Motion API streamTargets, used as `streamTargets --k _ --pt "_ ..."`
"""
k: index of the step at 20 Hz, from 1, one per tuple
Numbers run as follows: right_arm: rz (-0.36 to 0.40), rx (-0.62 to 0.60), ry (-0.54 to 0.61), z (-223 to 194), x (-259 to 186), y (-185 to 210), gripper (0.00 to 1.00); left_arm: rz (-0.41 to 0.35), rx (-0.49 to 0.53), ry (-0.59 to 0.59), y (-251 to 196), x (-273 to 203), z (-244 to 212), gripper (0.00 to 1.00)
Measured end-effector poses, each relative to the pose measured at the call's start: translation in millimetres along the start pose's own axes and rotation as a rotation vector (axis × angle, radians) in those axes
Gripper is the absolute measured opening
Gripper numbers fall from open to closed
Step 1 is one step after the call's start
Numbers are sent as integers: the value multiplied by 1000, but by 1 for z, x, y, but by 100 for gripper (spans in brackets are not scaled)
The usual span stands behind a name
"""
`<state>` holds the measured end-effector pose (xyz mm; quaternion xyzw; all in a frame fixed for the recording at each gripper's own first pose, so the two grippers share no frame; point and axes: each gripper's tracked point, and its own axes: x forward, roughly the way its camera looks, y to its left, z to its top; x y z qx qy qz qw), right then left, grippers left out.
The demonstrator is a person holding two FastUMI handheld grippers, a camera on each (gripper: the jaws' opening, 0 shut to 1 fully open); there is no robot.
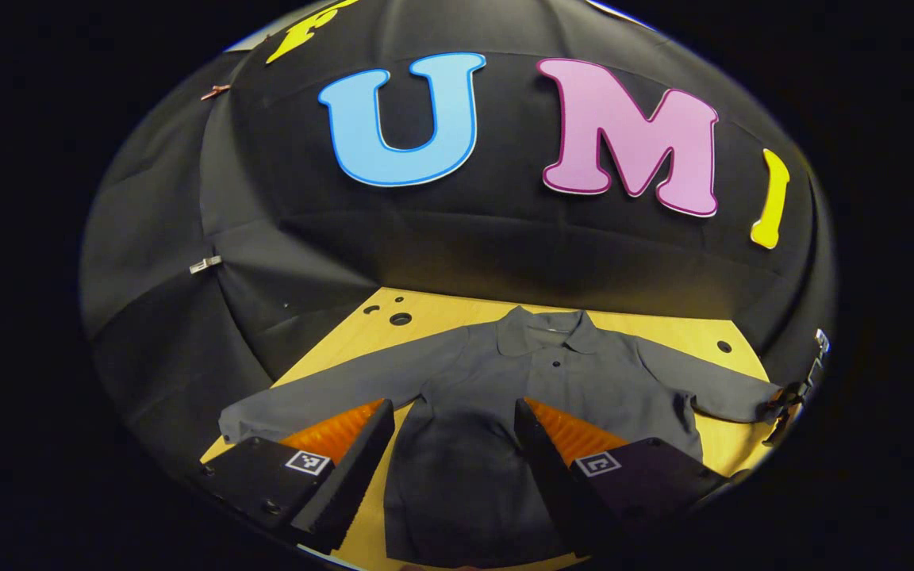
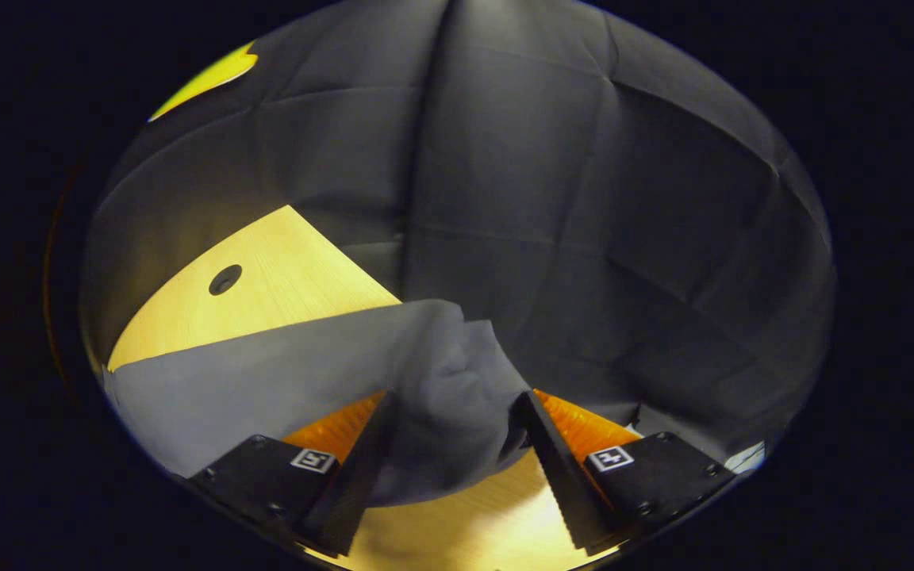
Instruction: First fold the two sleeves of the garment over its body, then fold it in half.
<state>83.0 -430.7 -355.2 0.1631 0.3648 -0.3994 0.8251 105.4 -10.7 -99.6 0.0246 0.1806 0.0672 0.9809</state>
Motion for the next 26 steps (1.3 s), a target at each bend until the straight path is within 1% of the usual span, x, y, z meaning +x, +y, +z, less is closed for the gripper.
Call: streamTargets --k 1,2,5,6,7,8,9,11,14,17,21,24,26 --pt "-2 -8 -16 2 2 5 90 -4 8 -5 -2 -1 2 96" --pt "8 -16 -6 1 4 10 80 -7 15 -10 -2 -3 3 96" --pt "22 -58 -22 3 4 21 38 -8 24 -16 1 -6 4 95" --pt "39 -59 -15 -1 3 26 23 -7 22 -18 4 -8 4 95" --pt "58 -60 -13 -1 2 32 11 -2 21 -19 7 -8 5 95" --pt "87 -51 2 -3 1 38 8 4 20 -17 12 -9 4 95" --pt "104 -46 4 -3 0 40 7 11 19 -15 17 -11 3 95" --pt "108 -78 3 0 -5 39 8 19 16 -5 25 -11 -2 94" --pt "117 -136 -61 8 -11 44 7 25 14 3 39 -14 -5 94" --pt "163 -179 -123 10 -8 48 7 27 8 -13 52 -18 -2 95" --pt "227 -251 -232 19 -20 58 7 31 -15 -27 70 -21 -7 95" --pt "313 -296 -314 23 -40 64 7 40 -28 -30 87 -25 -11 95" --pt "391 -342 -354 26 -52 66 7 54 -35 -44 100 -30 -11 95"
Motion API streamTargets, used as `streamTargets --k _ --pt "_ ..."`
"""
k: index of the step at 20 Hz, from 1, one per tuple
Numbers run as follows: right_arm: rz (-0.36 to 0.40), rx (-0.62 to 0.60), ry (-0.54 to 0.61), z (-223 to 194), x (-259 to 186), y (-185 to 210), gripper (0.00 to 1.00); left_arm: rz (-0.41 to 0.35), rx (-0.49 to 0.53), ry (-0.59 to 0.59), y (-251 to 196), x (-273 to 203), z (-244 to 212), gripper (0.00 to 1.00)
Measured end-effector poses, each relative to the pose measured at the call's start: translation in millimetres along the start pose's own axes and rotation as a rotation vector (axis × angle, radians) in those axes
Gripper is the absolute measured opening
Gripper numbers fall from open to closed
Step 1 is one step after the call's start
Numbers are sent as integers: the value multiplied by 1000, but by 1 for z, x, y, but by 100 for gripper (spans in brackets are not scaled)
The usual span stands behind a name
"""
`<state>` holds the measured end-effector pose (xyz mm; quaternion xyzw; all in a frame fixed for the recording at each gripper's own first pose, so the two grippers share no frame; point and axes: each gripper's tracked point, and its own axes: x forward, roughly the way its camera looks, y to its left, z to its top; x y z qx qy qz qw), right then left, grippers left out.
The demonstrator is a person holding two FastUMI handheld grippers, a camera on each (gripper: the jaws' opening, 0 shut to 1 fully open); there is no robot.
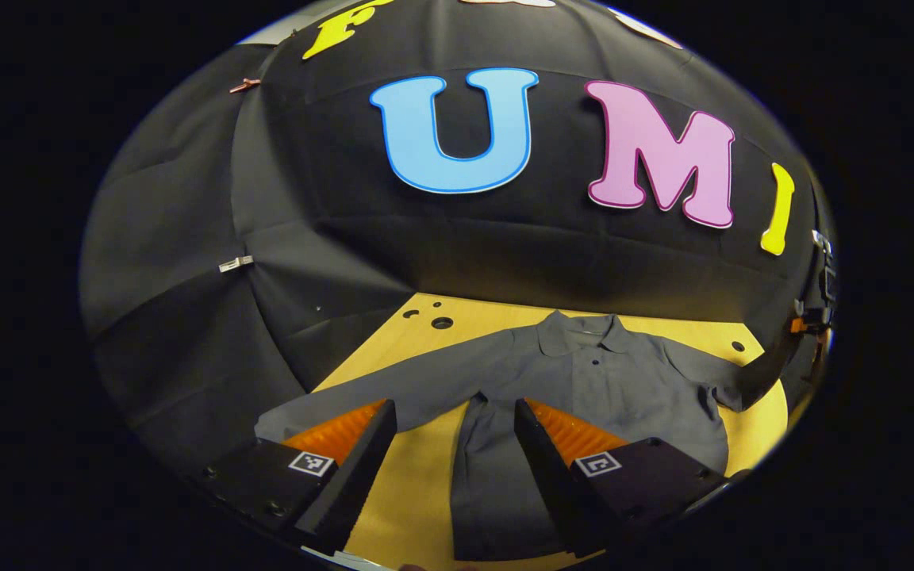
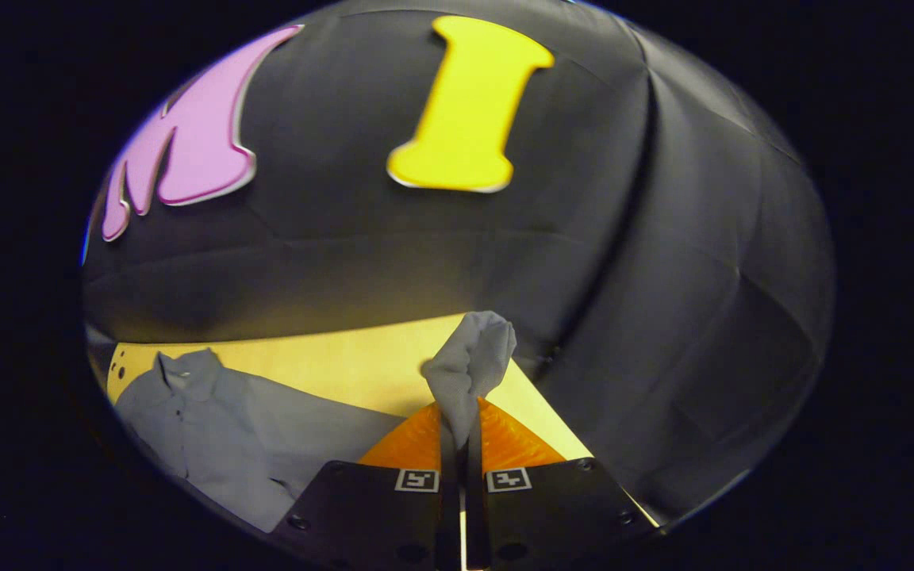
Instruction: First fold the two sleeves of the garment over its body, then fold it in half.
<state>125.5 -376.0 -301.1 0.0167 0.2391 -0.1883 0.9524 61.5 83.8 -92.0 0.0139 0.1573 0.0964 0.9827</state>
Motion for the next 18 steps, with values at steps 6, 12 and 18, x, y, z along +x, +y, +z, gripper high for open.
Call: streamTargets --k 6,12,18 --pt "231 -166 -131 24 -28 13 7 86 -47 26 46 -18 -27 95" --pt "429 -284 -141 37 -48 18 7 175 -143 51 95 -28 -55 94" --pt "574 -355 -82 38 -74 12 7 282 -211 53 162 -11 -82 95"
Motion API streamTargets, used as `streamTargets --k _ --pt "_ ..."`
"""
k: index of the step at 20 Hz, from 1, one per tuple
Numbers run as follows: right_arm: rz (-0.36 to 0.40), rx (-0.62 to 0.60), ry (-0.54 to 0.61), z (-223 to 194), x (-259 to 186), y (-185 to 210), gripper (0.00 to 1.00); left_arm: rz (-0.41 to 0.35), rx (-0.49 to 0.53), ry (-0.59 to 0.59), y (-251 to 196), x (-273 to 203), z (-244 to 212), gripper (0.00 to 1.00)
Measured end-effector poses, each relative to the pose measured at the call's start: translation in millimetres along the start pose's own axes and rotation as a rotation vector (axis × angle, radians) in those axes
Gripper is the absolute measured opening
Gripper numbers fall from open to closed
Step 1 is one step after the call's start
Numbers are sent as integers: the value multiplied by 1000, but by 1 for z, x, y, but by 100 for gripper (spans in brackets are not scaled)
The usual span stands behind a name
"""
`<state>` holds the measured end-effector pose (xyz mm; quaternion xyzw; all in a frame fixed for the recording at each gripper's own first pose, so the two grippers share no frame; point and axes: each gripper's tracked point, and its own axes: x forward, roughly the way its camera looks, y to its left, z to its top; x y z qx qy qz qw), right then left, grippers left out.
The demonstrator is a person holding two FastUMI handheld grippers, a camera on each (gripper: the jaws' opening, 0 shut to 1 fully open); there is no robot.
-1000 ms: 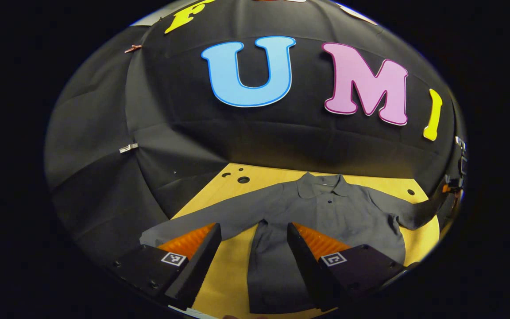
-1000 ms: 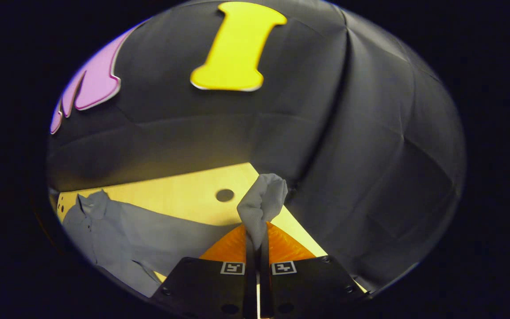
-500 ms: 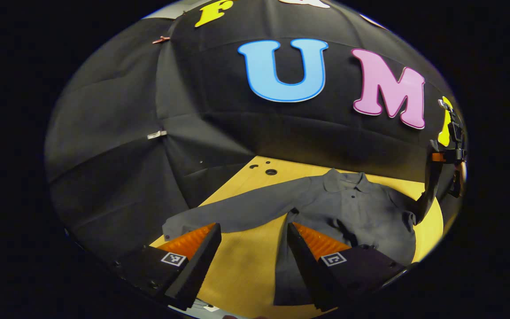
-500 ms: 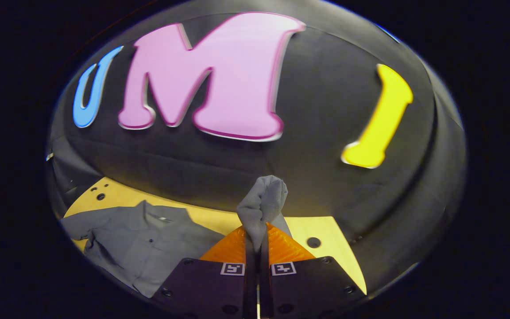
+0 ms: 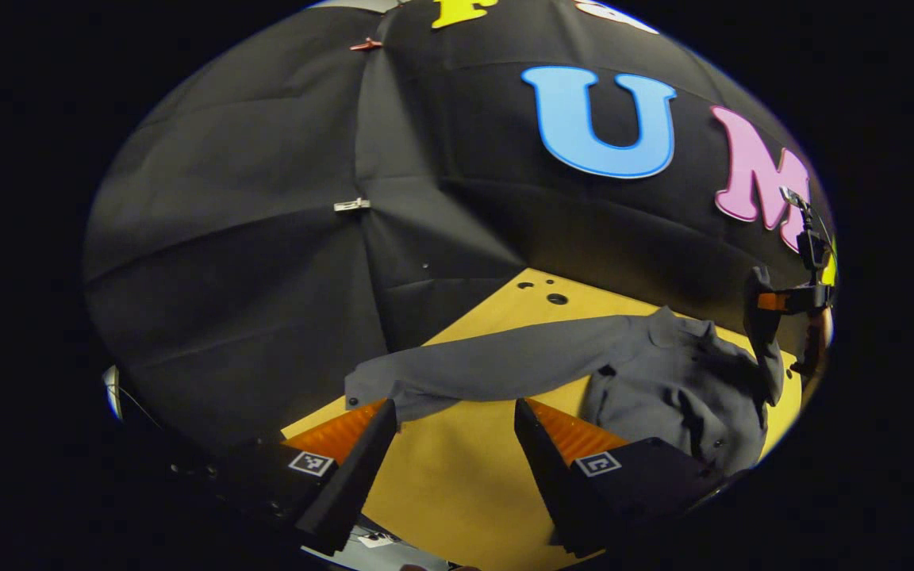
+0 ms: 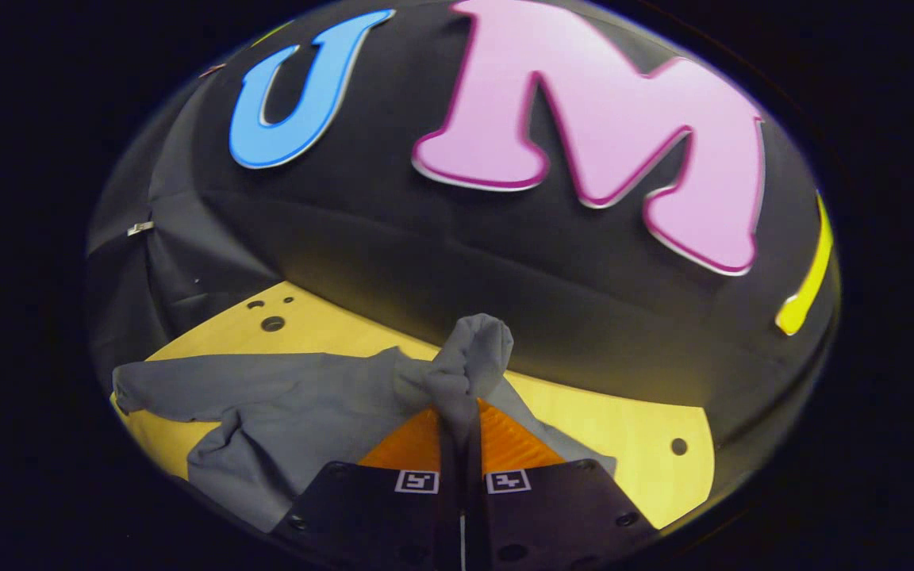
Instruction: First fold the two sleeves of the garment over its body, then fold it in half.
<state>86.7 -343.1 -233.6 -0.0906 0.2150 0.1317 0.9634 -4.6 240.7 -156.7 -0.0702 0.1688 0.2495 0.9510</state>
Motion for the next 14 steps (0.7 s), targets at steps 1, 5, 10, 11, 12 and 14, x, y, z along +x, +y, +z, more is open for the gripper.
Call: streamTargets --k 1,5,10,11,12,14 --pt "26 -3 4 3 -10 4 7 19 -13 3 11 7 -1 95" --pt "93 -22 22 -2 -5 40 7 81 -45 -1 50 31 -8 95" --pt "160 -72 6 -1 18 110 7 131 -103 21 82 55 -19 95" --pt "169 -63 19 -7 25 128 9 136 -108 22 86 57 -19 99" --pt "178 -48 37 -15 30 140 10 142 -110 22 90 58 -19 96" --pt "184 -34 69 -27 37 157 13 149 -107 19 98 59 -17 95"
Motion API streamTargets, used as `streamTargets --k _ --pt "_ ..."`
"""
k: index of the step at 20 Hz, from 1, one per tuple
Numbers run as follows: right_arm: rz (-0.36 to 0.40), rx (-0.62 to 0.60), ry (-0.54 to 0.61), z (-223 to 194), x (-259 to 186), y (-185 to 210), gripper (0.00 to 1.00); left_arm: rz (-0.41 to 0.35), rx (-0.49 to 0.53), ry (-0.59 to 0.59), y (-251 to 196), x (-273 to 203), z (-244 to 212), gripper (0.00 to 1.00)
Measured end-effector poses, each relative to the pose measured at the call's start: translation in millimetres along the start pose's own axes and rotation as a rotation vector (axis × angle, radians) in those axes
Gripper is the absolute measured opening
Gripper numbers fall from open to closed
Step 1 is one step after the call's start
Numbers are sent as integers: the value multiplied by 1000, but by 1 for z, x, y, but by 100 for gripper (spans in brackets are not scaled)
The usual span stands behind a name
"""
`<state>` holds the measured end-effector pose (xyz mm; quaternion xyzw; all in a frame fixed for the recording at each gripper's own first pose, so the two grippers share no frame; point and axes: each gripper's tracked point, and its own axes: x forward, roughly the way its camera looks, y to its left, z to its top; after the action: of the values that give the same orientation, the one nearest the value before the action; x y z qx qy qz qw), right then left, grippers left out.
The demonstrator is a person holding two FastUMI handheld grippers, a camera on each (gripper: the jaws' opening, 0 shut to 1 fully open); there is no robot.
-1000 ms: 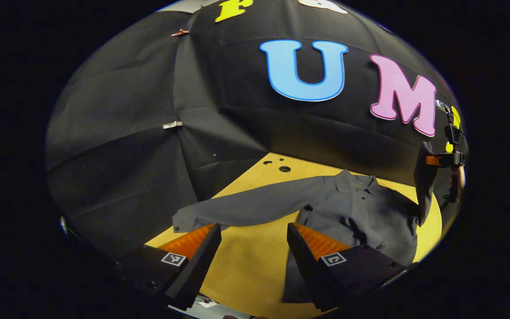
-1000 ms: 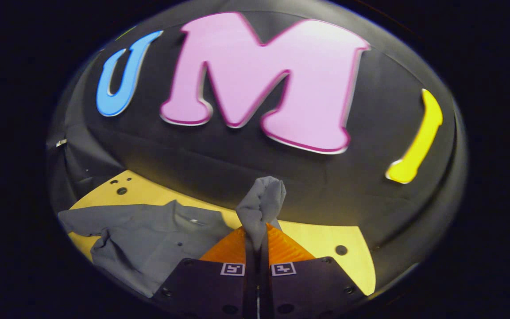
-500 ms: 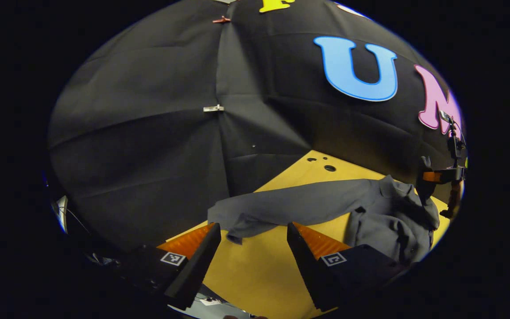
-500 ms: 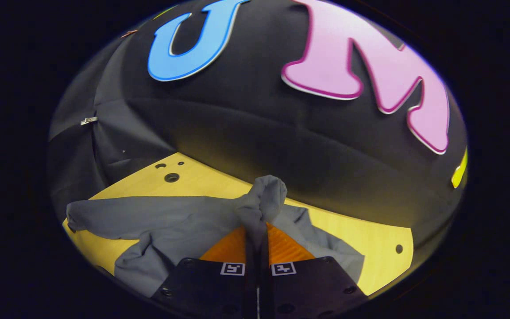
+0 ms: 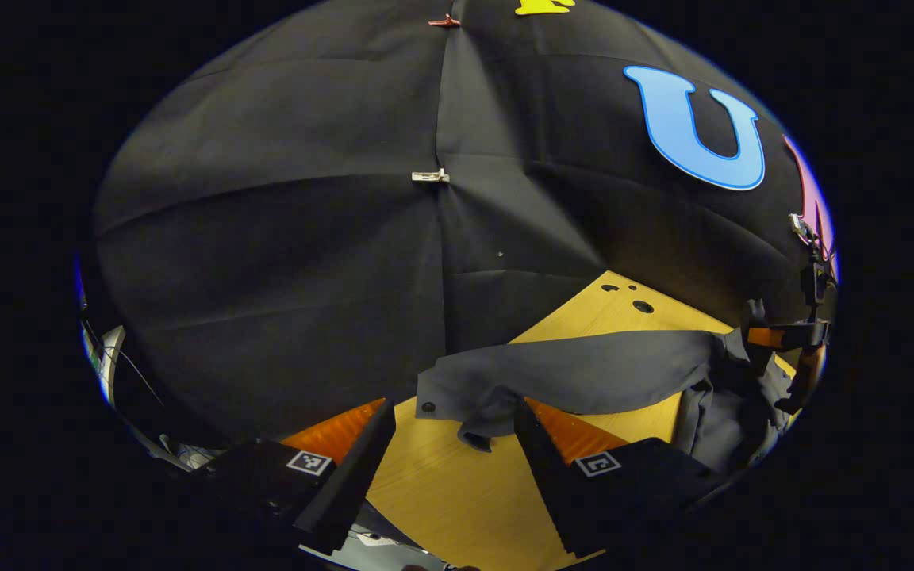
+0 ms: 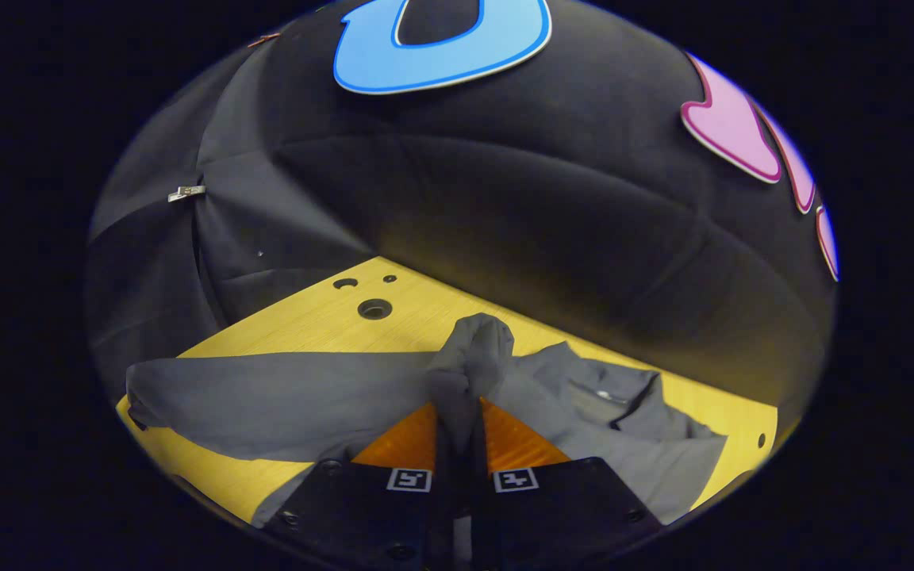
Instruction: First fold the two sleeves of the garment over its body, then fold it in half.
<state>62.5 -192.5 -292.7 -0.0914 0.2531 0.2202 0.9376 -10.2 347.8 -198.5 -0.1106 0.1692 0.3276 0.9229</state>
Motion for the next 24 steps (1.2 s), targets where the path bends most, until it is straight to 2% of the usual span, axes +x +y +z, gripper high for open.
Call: streamTargets --k 3,5,8,9,10,15,20,21,22,24 --pt "23 24 31 -14 10 21 29 5 -4 0 9 4 5 95" --pt "63 65 52 -20 14 38 37 -6 3 -2 9 7 7 96" --pt "89 61 30 -11 1 50 78 -7 9 2 10 15 9 95" --pt "87 46 23 -10 -3 49 84 -9 15 -5 7 19 11 96" --pt "76 33 21 -10 -11 44 100 -19 22 -1 3 23 11 96" --pt "20 40 -4 2 -68 3 98 -59 8 52 -22 58 5 96" --pt "-77 108 -14 -1 -125 -54 98 -45 30 108 -29 98 -8 96" --pt "-96 128 -18 -3 -135 -65 98 -37 41 117 -30 106 -10 100" --pt "-118 143 -24 -5 -147 -78 98 -23 54 128 -28 112 -13 96" --pt "-160 150 -33 -9 -168 -102 98 -12 77 148 -29 121 -19 96"
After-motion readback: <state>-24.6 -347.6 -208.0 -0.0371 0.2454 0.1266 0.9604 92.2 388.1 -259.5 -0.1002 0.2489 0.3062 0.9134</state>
